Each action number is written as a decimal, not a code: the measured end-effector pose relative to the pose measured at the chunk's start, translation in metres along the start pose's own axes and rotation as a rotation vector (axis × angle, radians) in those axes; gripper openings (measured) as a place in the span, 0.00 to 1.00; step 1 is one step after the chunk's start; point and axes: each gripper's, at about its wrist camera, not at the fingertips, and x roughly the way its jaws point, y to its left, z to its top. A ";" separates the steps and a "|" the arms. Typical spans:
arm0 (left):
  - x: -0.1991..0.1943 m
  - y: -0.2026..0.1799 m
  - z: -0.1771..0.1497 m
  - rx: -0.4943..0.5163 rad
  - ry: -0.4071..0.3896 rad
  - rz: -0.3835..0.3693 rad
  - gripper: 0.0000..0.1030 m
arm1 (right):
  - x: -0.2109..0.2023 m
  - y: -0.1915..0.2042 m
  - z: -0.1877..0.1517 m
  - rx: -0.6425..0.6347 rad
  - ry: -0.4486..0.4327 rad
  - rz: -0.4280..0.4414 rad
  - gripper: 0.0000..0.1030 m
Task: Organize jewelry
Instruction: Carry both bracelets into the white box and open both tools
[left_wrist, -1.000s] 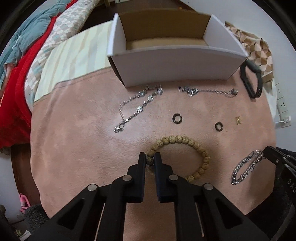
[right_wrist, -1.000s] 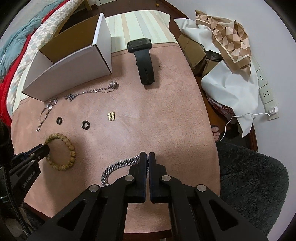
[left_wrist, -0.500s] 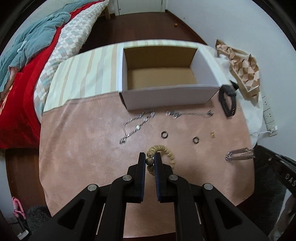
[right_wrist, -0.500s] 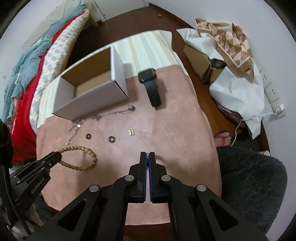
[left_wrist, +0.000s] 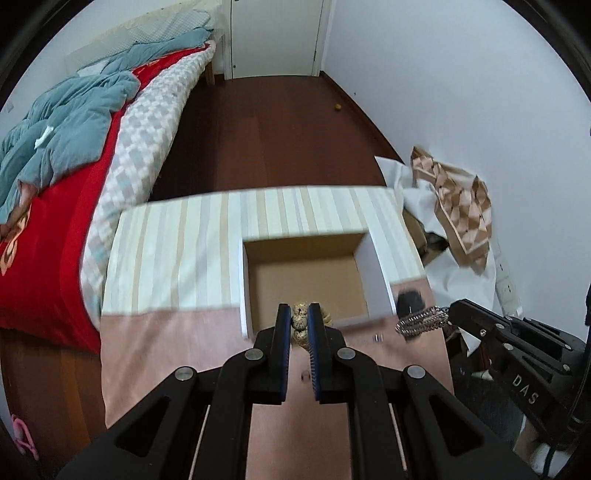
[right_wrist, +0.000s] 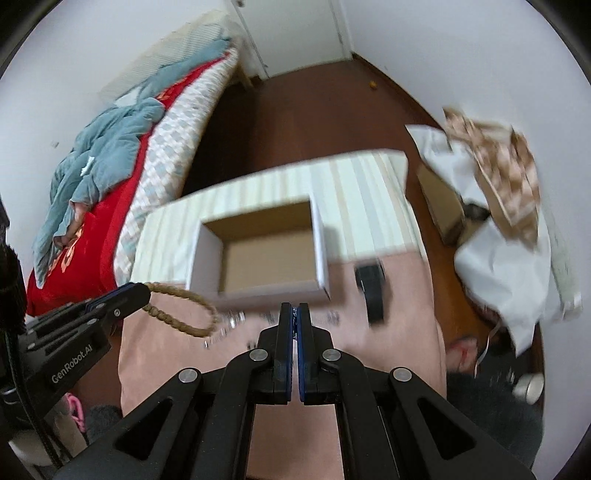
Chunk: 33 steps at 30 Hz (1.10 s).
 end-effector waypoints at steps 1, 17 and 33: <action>0.005 0.001 0.008 0.003 0.003 -0.003 0.06 | 0.002 0.004 0.010 -0.011 -0.011 -0.001 0.02; 0.118 0.035 0.043 -0.099 0.186 -0.005 0.09 | 0.136 0.020 0.093 -0.078 0.176 0.009 0.02; 0.081 0.049 0.031 -0.095 0.054 0.212 0.99 | 0.117 0.015 0.072 -0.160 0.148 -0.222 0.94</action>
